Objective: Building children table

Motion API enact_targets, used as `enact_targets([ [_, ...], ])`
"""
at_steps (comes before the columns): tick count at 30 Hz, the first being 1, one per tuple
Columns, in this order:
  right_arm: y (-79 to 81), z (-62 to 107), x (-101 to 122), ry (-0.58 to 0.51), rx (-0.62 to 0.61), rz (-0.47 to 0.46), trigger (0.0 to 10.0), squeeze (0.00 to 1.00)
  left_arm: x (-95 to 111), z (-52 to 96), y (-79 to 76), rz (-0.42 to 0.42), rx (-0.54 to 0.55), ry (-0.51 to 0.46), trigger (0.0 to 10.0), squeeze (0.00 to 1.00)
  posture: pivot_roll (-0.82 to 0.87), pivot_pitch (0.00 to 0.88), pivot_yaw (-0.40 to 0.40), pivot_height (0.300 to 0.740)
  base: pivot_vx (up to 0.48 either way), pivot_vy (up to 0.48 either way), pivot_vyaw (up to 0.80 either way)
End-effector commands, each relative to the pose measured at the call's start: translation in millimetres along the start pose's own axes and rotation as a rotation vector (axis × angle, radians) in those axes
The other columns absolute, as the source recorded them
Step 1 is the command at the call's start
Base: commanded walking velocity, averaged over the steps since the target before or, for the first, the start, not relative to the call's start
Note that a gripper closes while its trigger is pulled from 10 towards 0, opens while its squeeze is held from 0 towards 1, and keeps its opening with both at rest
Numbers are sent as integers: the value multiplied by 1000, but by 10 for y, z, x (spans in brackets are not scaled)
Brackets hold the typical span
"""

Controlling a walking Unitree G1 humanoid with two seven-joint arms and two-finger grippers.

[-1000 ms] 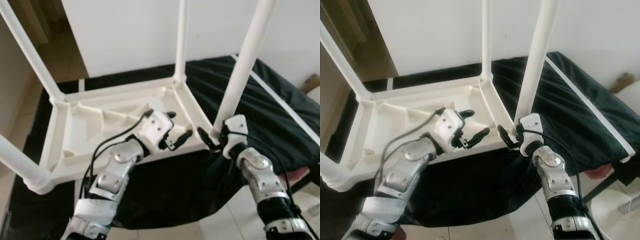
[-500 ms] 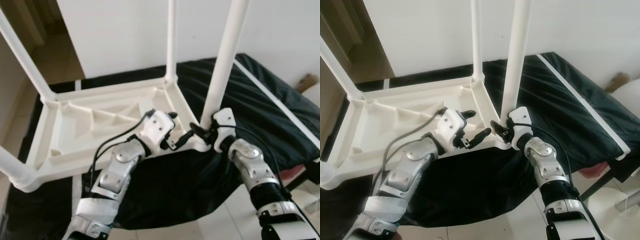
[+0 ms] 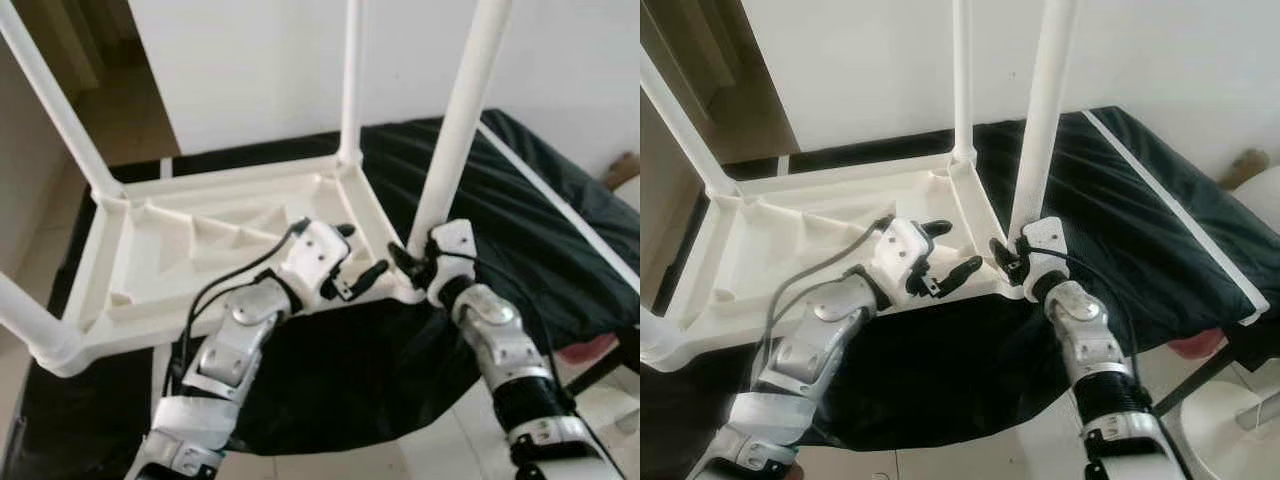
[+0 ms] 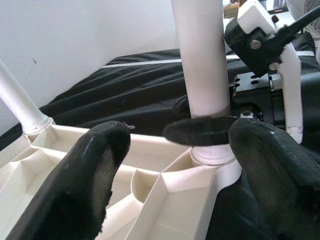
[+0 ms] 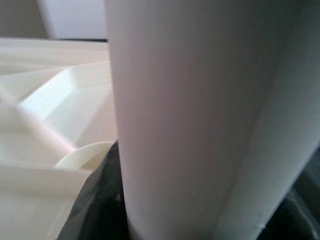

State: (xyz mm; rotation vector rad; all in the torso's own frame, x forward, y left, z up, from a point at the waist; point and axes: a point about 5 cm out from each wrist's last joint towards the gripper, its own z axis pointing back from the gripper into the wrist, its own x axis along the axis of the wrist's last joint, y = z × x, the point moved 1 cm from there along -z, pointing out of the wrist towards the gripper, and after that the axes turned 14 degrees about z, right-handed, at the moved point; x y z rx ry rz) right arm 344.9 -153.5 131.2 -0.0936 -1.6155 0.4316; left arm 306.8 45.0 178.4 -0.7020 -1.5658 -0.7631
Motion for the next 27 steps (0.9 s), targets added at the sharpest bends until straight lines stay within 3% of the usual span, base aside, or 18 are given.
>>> enact_targets([
  [1, -60, 69, -175, 102, -85, -8, 10000, 0, -8, -7, 4, -5, 1, 4, 10000, 0, -47, 0, 55, 740, 0, 0, 0],
  [7, 15, 91, -199, 180, -279, -74, 10000, 0, -11, -21, -10, -2, -3, 3, 10000, 0, -48, 0, 54, 740, 0, 0, 0],
  [8, 71, 106, -185, 191, -353, -85, 10000, 0, -12, -19, -11, 1, -2, 3, 10000, 0, -46, 0, 57, 740, 0, 0, 0],
  [9, 71, 106, -185, 191, -353, -85, 10000, 0, -12, -19, -11, 1, -2, 3, 10000, 0, -46, 0, 57, 740, 0, 0, 0],
  [11, 220, 111, -153, 199, -401, -114, 10000, 0, -17, -9, -14, 3, -2, 4, 10000, 0, -39, 0, 59, 740, 0, 0, 0],
  [15, 326, 84, -106, 177, -347, -123, 10000, 0, -11, -3, -8, 2, 2, 3, 10000, 0, -30, 0, 51, 740, 0, 0, 0],
  [22, 276, 94, -90, 168, -347, -125, 10000, 0, -10, 1, -4, 4, 10, 0, 10000, 0, -26, 0, 44, 740, 0, 0, 0],
  [27, 283, 89, 55, 79, -336, -154, 10000, 0, -38, 33, -9, 10, 22, 4, 10000, 0, -18, 0, 33, 740, 0, 0, 0],
])
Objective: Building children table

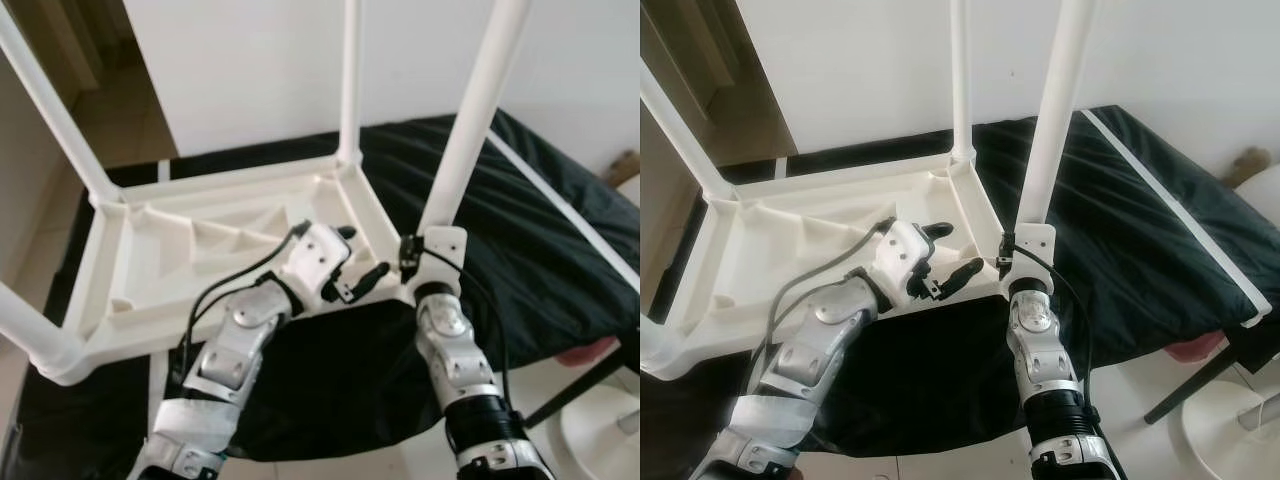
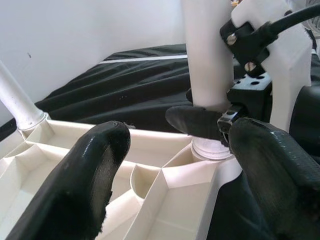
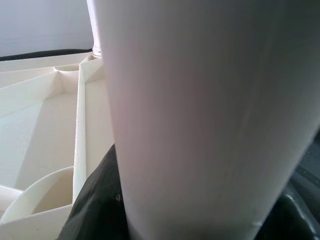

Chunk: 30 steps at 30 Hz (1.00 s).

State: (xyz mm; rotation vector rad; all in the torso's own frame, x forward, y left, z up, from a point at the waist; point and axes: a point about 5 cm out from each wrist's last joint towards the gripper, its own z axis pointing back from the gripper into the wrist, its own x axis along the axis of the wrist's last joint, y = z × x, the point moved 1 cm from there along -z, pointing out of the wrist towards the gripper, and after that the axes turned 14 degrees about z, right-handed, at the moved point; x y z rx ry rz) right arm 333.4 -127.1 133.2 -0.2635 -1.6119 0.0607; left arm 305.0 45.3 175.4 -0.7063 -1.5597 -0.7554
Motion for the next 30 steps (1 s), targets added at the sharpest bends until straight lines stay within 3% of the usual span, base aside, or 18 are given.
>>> enact_targets([
  [1, 1, 37, -47, 17, 0, -34, 10000, 0, -9, 17, 6, 0, 20, 1, 10000, 0, -18, 0, 33, 740, 0, 0, 0],
  [2, -10, 41, -13, -1, -8, -34, 10000, 1000, -7, 18, 6, 1, 21, 0, 10000, 0, -17, 0, 32, 740, 0, 0, 0],
  [10, -109, 52, 87, -75, 21, -60, 10000, 1000, -9, 26, 3, 1, 22, 0, 10000, 0, -18, 0, 33, 740, 0, 0, 0],
  [13, -294, 80, 117, -138, 122, -59, 10000, 1000, -26, 34, -20, 3, 13, 6, 10000, 0, -25, 0, 37, 740, 0, 0, 0],
  [17, -380, 98, 101, -155, 213, -46, 10000, 1000, -31, 23, -36, 5, 5, 8, 10000, 0, -30, 0, 40, 740, 0, 0, 0],
  [18, -402, 111, 83, -159, 276, -22, 10000, 882, -30, 17, -44, 5, 2, 7, 10000, 0, -30, 0, 40, 740, 0, 0, 0],
  [19, -402, 111, 83, -159, 276, -22, 10000, 882, -30, 17, -44, 5, 2, 7, 10000, 0, -30, 0, 40, 740, 0, 0, 0],
  [20, -416, 120, 62, -163, 346, -2, 10000, 0, -27, 10, -49, 5, -1, 6, 10000, 0, -34, 0, 43, 740, 0, 0, 0],
  [21, -416, 120, 62, -163, 346, -2, 10000, 0, -27, 10, -49, 5, -1, 6, 10000, 0, -34, 0, 43, 740, 0, 0, 0],
  [22, -442, 116, 8, -152, 473, 39, 10000, 0, -21, -3, -53, 6, -8, 5, 10000, 0, -37, 0, 49, 740, 0, 0, 0],
  [30, -491, 19, -92, -97, 602, 129, 10000, 0, -20, -12, -65, -4, -28, 11, 10000, 0, -36, 0, 54, 740, 0, 0, 0],
])
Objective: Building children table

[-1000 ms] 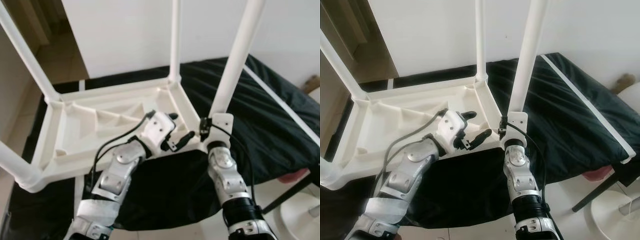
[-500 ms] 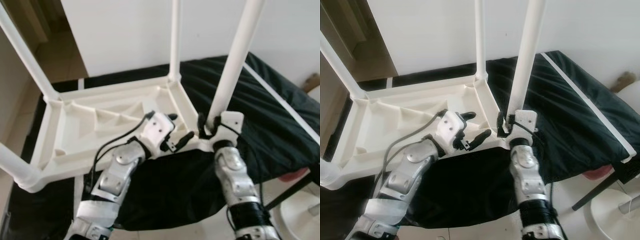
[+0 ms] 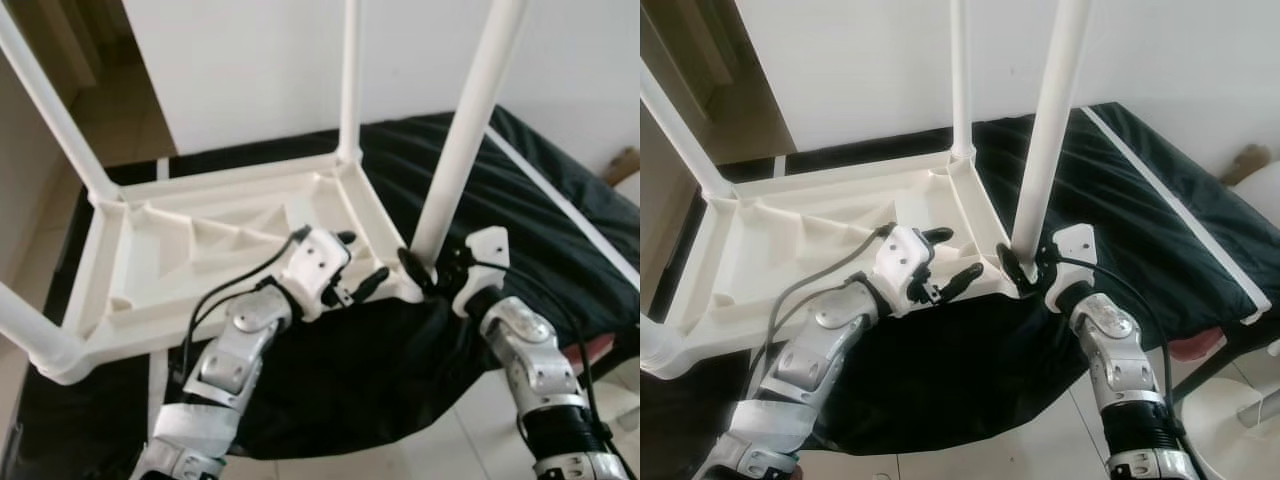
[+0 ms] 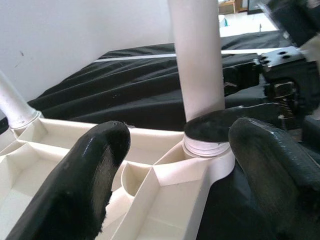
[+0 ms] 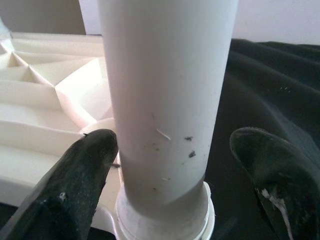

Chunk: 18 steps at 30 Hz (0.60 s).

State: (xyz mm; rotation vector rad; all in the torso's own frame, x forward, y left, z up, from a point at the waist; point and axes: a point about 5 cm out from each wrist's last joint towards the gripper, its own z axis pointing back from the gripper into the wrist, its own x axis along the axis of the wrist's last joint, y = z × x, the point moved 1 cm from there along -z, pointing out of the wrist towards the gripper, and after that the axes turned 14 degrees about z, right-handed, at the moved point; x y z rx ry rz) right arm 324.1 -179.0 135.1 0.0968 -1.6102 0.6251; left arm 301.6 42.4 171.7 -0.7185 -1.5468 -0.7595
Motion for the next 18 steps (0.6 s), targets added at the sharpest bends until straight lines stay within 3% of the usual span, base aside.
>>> enact_targets([
  [1, -10, -59, -16, 19, 35, 15, 10000, 0, 16, -16, -34, -14, -25, 5, 10000, 0, -34, 0, 53, 740, 0, 0, 0],
  [7, -44, -168, -3, 24, 63, 31, 10000, 0, 12, -22, -72, -13, -37, 5, 10000, 0, -28, 0, 52, 740, 0, 0, 0],
  [9, -45, -314, 48, 22, 100, 59, 10000, 0, 14, -33, -93, -11, -37, 2, 10000, 0, -19, 0, 47, 740, 0, 0, 0],
  [12, -10, -404, 95, 18, 153, 79, 10000, 0, 31, -42, -81, -13, -30, -4, 10000, 0, -15, 0, 45, 740, 0, 0, 0],
  [16, 11, -415, 75, 29, 195, 107, 10000, 0, 48, -45, -56, -18, -25, -7, 10000, 0, -13, 0, 47, 740, 0, 0, 0],
  [17, -13, -390, 37, 44, 187, 119, 1059, 0, 54, -43, -49, -19, -24, -8, 10000, 0, -13, 0, 51, 740, 0, 0, 0],
  [18, -35, -376, 6, 54, 182, 127, 1059, 0, 57, -42, -45, -20, -25, -8, 10000, 0, -13, 0, 51, 740, 0, 0, 0],
])
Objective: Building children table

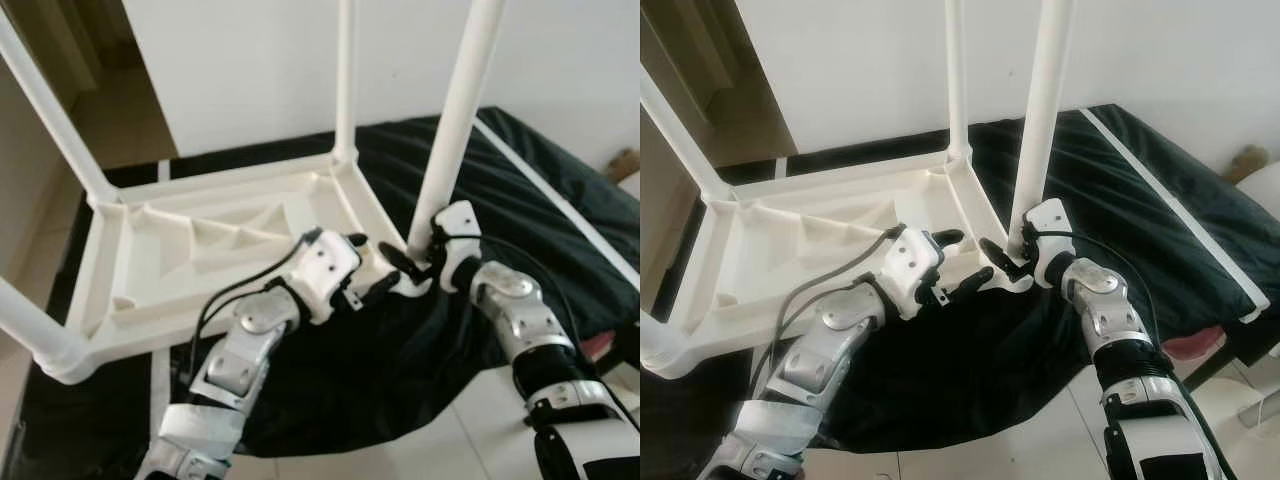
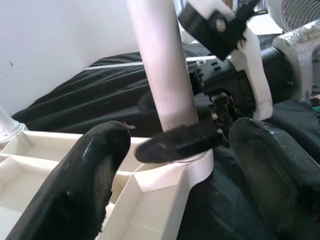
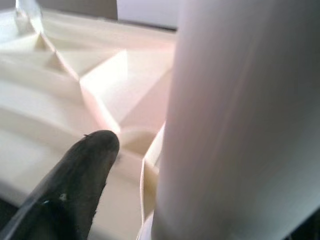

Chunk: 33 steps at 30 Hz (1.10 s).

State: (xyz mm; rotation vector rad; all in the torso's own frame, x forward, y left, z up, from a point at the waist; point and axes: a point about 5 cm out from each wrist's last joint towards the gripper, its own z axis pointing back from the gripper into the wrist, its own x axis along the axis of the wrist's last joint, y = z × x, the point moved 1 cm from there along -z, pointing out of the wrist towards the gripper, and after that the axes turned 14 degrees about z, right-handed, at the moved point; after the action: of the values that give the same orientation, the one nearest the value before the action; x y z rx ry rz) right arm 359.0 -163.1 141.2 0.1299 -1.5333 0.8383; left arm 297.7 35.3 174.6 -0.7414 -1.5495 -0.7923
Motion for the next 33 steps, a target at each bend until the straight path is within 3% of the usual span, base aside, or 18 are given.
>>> enact_targets([
  [1, 3, 6, -44, 20, 12, 24, 1059, 0, 26, -4, 26, -11, 10, 2, 10000, 0, -13, 0, 51, 740, 0, 0, 0],
  [2, -33, 78, -122, 38, -14, 10, 0, 0, 19, 5, 25, -13, 6, 7, 10000, 0, -13, 0, 60, 740, 0, 0, 0],
  [15, -44, 309, -365, 111, -127, -41, 0, 0, 0, 53, 32, -6, 9, 18, 10000, 0, -19, 0, 59, 740, 0, 0, 0],
  [16, -53, 321, -370, 118, -151, -44, 6118, 0, -8, 55, 31, -6, 10, 20, 10000, 0, -19, 2, 55, 740, 0, 0, 0],
  [17, -53, 321, -370, 118, -151, -44, 6118, 0, -8, 55, 31, -6, 10, 20, 10000, 0, -19, 2, 55, 740, 0, 0, 0],
  [18, -55, 329, -378, 125, -168, -45, 10000, 0, -15, 55, 28, -7, 10, 22, 10000, 0, -21, 4, 54, 740, 0, 0, 0],
  [29, 3, 367, -328, 161, -419, -82, 10000, 0, -12, 66, 52, 7, 33, 14, 10000, 0, -34, 19, 43, 740, 0, 0, 0],
  [30, 95, 367, -329, 179, -495, -113, 10000, 0, -28, 87, 70, 37, 59, 9, 10000, 0, -33, 20, 47, 740, 0, 0, 0],
  [33, 169, 376, -318, 196, -573, -153, 10000, 0, -52, 110, 72, 57, 72, 10, 10000, 0, -34, 19, 50, 740, 0, 0, 0],
])
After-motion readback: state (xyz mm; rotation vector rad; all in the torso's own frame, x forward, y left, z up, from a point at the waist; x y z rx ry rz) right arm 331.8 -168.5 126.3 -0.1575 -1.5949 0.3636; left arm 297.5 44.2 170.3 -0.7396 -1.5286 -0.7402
